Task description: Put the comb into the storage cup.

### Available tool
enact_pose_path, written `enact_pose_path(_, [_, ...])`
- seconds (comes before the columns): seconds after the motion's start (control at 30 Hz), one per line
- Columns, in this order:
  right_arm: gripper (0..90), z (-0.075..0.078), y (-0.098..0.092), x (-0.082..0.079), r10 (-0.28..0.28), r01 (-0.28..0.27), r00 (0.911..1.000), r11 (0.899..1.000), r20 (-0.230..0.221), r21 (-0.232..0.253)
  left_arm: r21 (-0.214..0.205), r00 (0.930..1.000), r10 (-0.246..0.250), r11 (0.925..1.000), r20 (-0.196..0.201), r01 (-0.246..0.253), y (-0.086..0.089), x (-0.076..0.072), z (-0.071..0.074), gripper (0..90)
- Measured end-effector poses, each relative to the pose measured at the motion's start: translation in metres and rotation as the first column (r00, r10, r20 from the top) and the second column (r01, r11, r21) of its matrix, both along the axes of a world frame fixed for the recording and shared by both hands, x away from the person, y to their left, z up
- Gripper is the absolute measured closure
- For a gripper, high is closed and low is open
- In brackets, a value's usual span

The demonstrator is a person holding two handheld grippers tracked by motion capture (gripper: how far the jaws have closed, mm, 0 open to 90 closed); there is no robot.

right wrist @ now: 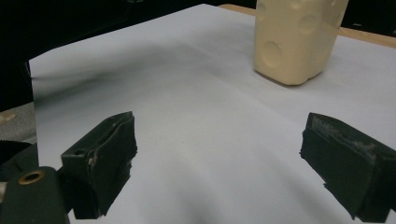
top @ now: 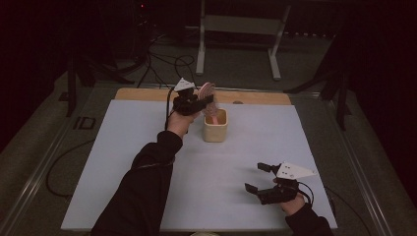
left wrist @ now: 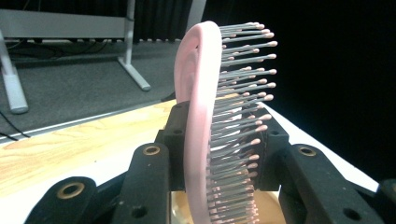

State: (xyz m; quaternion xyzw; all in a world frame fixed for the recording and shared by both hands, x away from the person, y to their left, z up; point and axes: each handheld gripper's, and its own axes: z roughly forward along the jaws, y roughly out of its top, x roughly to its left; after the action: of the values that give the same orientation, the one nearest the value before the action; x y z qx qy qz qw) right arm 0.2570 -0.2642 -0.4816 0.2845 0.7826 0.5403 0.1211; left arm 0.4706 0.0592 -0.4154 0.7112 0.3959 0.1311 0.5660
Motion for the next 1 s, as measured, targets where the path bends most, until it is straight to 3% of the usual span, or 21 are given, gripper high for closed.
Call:
enact_pose_path(0.43, [9.9, 0.0001, 0.0001, -0.0005, 0.001, -0.001, 1.0000, 1.000, -0.002, -0.005, -0.002, 0.9995, 0.031, 0.9995, -0.002, -0.031, 0.0078, 0.0028, -0.0055, 64.0])
enact_pose_path(0.63, [9.9, -0.0005, 0.0005, -0.0003, 0.002, -0.002, 1.0000, 1.000, -0.004, -0.003, 0.016, 0.9994, 0.034, 0.9993, 0.000, -0.034, 0.0086, 0.0030, -0.0046, 62.6])
enact_pose_path(0.77, [9.9, -0.0002, 0.0001, -0.0002, 0.001, -0.002, 1.0000, 1.000, -0.003, 0.000, 0.023, 0.9984, 0.055, 0.9982, 0.013, -0.055, 0.0094, 0.0015, -0.0028, 56.6])
enact_pose_path(1.0, [9.9, -0.0001, 0.0001, -0.0003, 0.001, -0.001, 1.0000, 1.000, -0.002, -0.002, 0.041, 0.9983, 0.055, 0.9977, -0.019, -0.054, 0.0100, 0.0027, -0.0003, 36.3])
